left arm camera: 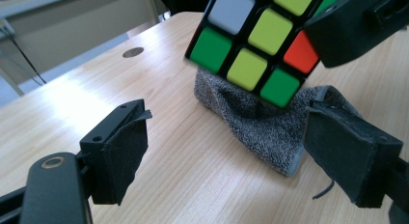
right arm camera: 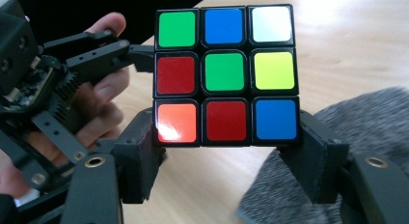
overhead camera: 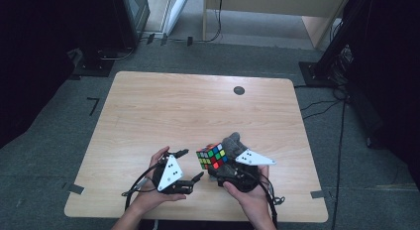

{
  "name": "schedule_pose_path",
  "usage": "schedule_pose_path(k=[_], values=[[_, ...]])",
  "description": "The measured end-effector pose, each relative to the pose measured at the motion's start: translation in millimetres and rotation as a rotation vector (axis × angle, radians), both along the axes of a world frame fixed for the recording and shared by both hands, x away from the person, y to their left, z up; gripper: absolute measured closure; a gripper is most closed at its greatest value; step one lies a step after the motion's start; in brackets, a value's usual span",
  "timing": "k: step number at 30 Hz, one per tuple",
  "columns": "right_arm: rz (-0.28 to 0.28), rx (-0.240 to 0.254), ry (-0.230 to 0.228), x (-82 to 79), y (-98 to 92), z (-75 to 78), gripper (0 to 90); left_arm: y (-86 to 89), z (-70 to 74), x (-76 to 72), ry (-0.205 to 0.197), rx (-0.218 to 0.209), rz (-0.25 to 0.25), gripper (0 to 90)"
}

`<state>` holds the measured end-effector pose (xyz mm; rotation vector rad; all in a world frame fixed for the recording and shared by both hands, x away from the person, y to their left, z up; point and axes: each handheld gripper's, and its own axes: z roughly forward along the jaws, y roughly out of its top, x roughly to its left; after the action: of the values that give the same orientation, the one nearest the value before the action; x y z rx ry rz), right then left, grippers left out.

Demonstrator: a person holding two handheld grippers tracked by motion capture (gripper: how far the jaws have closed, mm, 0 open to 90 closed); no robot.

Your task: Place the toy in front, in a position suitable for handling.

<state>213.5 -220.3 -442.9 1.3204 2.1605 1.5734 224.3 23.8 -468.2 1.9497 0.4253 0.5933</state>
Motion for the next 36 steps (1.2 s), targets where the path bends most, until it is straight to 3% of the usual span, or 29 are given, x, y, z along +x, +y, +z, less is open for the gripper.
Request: schedule_pose_path(k=[3,8,13,18,21,23,25,27,28,29,30,33,36], values=[[0.022,0.015,0.052,0.5,4.0,-1.4,34.6,-3.3,-0.9,-3.8,-0.037,0.031,-0.009,16.9],[0.064,0.007,0.097,0.0,10.8,-3.7,34.6,-8.7,-3.0,-8.4,-0.078,0.066,-0.022,18.8],[0.077,0.030,0.128,0.9,11.7,-5.0,34.4,-10.8,-4.3,-11.9,-0.117,0.085,-0.029,30.2],[0.082,0.058,0.167,4.9,7.9,-7.0,33.8,-14.2,-5.5,-13.6,-0.137,0.104,-0.010,34.3],[0.085,0.091,0.163,8.1,0.3,-5.3,32.2,-11.8,-4.9,-9.3,-0.110,0.088,0.020,34.4],[0.070,0.127,0.129,8.5,-9.3,1.2,30.5,-5.7,-5.6,-3.5,-0.073,0.063,0.037,34.5],[0.016,0.143,0.058,8.1,-22.3,9.9,29.9,3.8,-5.4,4.7,-0.016,0.019,0.064,34.5],[-0.047,0.109,0.000,8.6,-30.0,11.5,29.7,9.3,-3.7,9.2,0.024,-0.020,0.080,34.5],[-0.085,0.055,-0.038,9.7,-31.8,9.1,30.0,11.8,-2.2,11.1,0.044,-0.041,0.083,34.5],[-0.126,-0.031,-0.077,12.4,-32.1,2.6,30.3,12.7,-1.5,11.8,0.058,-0.057,0.081,34.5],[-0.146,-0.064,-0.083,15.8,-32.3,-4.6,30.1,13.1,-1.2,12.0,0.064,-0.061,0.079,34.5],[-0.177,-0.087,-0.077,25.8,-32.8,-26.5,30.7,10.4,-2.3,11.0,0.066,-0.048,0.076,34.4],[-0.186,-0.215,-0.089,34.2,-26.0,-46.8,30.6,6.3,-4.6,9.6,0.069,-0.035,0.062,34.4]])
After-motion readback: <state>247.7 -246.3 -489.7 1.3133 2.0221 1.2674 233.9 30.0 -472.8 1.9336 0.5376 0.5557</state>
